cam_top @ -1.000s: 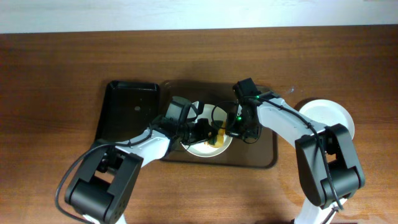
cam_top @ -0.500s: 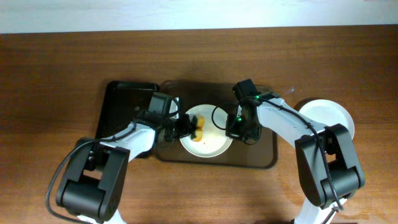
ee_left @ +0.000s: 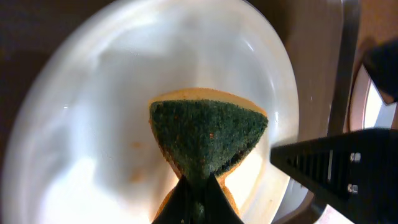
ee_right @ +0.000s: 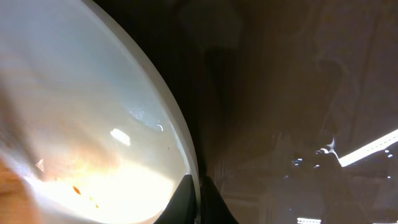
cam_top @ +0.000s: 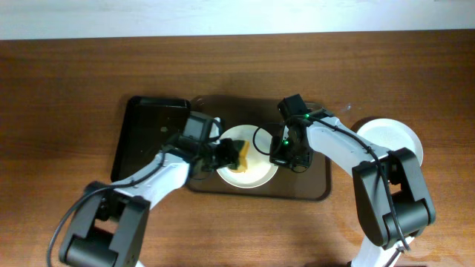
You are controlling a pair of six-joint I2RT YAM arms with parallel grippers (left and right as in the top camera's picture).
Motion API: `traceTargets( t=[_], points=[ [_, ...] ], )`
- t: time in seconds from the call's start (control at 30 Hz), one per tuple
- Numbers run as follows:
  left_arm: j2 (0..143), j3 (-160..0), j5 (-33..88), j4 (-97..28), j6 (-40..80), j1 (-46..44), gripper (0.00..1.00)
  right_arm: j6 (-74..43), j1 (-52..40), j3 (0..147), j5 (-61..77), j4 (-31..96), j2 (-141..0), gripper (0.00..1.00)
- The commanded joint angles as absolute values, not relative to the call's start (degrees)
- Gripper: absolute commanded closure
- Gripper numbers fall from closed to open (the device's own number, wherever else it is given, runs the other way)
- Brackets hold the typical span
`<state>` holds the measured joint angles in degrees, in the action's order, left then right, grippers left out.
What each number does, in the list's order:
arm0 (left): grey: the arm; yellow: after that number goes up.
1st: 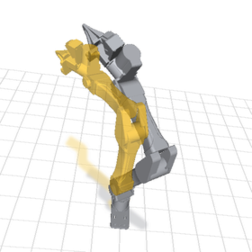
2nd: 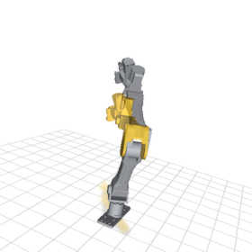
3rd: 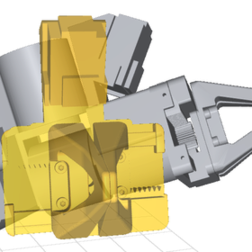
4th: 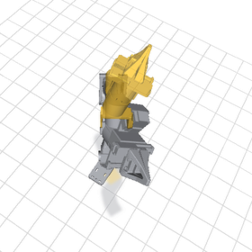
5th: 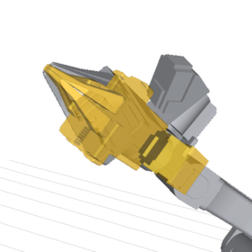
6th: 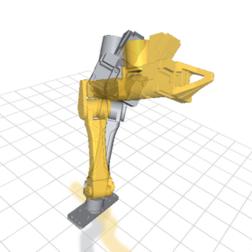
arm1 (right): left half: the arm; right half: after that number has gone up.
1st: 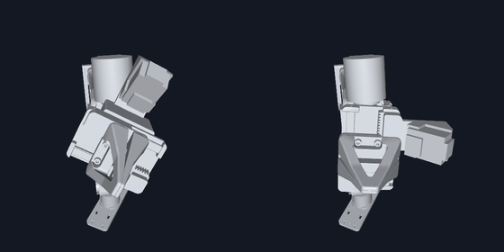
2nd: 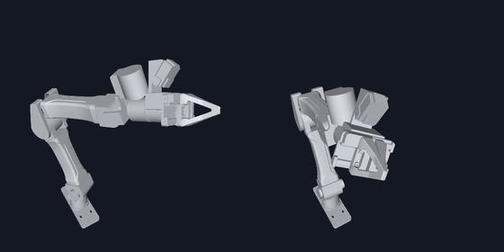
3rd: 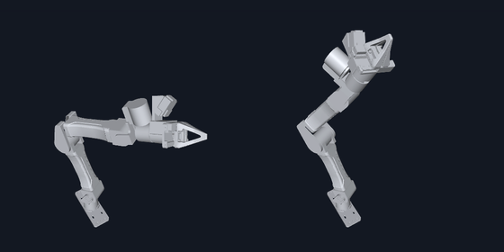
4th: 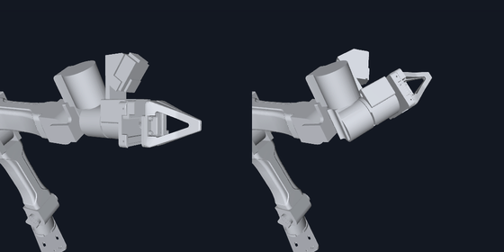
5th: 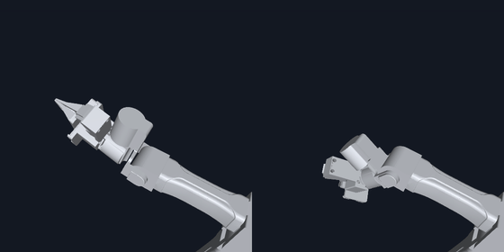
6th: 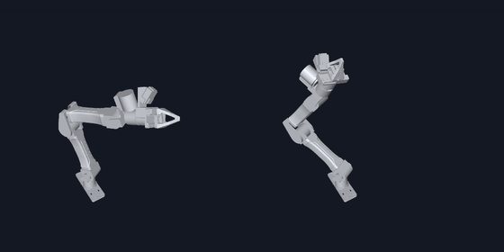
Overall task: Clean dirty plates on tray and stack at the side
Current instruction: 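Scrub the last plate with the sponge in the left gripper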
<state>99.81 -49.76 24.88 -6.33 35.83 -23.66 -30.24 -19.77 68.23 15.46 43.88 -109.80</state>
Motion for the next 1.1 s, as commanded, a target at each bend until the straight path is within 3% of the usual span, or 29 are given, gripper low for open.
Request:
traceTargets(
  t=[0.0, 0.6, 0.83, 1.07],
  points=[
    [101.1, -49.6, 27.6, -3.3, 37.2, -26.2, 1.00, -30.5, -19.9, 67.4, 11.9, 44.9, -109.4, 0.96],
    [103.4, -49.6, 31.1, -2.3, 39.5, -29.4, 1.00, -30.5, -19.9, 67.4, 11.8, 45.0, -109.4, 0.96],
    [104.4, -49.6, 17.6, -3.6, 38.9, -28.2, 1.00, -30.5, -19.9, 67.4, 11.7, 45.3, -109.4, 0.96],
    [100.1, -49.9, 7.4, -10.8, 29.8, -22.7, 1.00, -30.5, -19.9, 67.4, 11.7, 45.4, -109.4, 0.96]
  ],
)
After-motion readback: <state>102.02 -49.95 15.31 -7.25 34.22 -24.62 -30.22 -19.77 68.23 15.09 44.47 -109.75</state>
